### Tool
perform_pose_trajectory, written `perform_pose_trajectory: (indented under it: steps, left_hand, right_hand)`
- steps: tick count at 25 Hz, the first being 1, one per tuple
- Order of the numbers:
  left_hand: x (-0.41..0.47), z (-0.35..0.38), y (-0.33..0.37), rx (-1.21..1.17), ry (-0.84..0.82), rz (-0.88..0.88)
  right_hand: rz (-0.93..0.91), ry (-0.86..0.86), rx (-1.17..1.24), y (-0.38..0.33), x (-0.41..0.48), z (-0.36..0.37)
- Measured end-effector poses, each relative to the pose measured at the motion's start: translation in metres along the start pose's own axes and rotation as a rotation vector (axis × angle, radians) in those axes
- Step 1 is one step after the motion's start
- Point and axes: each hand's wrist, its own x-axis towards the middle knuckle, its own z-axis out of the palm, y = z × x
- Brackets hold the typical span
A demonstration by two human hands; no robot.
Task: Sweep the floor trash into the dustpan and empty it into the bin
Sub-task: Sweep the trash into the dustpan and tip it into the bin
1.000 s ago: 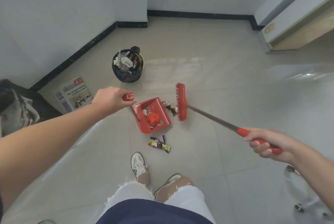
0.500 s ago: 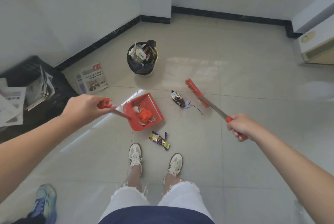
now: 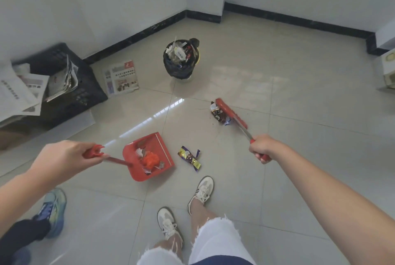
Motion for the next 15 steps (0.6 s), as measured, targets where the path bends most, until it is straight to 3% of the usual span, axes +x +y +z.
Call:
perform_pose_trajectory:
  steps: [7, 15]
  left_hand:
    - [-0.035, 0.050, 0.013, 0.083, -0.120, 0.079]
    - [-0.029, 0.081, 0.042, -0.031, -0.064, 0.108]
  right_hand:
    - [0.004, 0.037, -0.342, 0.007, -0.049, 0.077]
    - [-0.012, -0.125, -0.169, 0.022, -0.121, 0.153]
